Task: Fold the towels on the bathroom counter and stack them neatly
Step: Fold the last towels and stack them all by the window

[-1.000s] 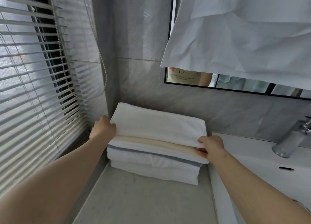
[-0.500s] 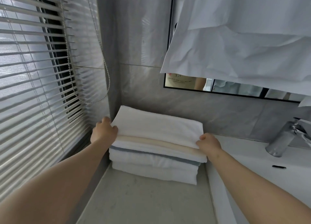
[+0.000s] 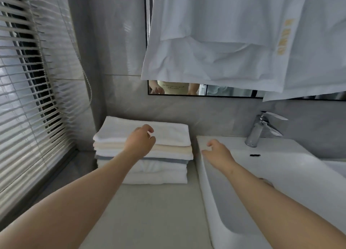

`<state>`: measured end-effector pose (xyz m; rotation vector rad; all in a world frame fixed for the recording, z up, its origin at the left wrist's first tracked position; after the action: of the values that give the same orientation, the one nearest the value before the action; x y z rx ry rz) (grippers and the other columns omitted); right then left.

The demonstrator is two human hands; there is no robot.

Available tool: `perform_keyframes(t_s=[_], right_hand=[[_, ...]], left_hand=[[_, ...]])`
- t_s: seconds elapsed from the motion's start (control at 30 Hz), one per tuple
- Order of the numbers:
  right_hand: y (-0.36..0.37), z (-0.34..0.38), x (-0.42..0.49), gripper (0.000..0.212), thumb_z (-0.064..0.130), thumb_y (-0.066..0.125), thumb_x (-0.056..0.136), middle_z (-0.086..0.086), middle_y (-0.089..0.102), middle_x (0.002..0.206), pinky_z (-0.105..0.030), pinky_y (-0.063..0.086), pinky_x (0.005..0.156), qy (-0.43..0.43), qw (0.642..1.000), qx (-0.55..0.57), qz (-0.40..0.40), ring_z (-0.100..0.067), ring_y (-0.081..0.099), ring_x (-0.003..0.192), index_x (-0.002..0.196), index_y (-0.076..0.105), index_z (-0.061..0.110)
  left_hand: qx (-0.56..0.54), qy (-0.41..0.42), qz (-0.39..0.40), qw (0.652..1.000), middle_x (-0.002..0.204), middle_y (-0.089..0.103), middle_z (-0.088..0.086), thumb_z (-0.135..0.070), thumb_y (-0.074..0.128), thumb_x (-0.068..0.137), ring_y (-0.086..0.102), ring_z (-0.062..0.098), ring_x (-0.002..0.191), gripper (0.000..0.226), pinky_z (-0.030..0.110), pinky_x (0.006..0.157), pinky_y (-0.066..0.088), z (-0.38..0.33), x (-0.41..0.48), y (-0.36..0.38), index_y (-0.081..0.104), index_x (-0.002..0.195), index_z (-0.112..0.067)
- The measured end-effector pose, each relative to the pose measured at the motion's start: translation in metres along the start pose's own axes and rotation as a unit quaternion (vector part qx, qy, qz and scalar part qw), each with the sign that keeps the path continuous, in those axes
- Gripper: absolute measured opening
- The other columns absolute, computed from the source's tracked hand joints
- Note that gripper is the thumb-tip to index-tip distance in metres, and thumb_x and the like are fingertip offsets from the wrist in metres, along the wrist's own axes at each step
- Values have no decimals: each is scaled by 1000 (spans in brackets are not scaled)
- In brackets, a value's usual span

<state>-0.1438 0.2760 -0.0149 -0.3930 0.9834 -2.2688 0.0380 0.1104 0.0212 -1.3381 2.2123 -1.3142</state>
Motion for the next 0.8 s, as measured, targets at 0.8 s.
perform_keyframes(t_s=[0.8], right_hand=[[-293, -362, -173, 31, 27, 52, 89, -7, 52, 125, -35, 45, 92, 155, 979, -90, -92, -28, 49, 113, 118, 53, 16]], left_hand=[[-2, 223, 183, 958, 121, 52, 0, -27, 45, 94, 52, 20, 109, 29, 28, 81, 43, -393, -227, 291, 51, 122, -22]])
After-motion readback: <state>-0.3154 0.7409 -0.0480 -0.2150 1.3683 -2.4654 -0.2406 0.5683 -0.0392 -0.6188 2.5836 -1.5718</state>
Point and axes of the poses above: each hand's wrist, its own x-axis towards the middle knuckle, its own y-axis out of the palm, z = x × y, the point moved 2 cm from there along x, towards the middle knuckle
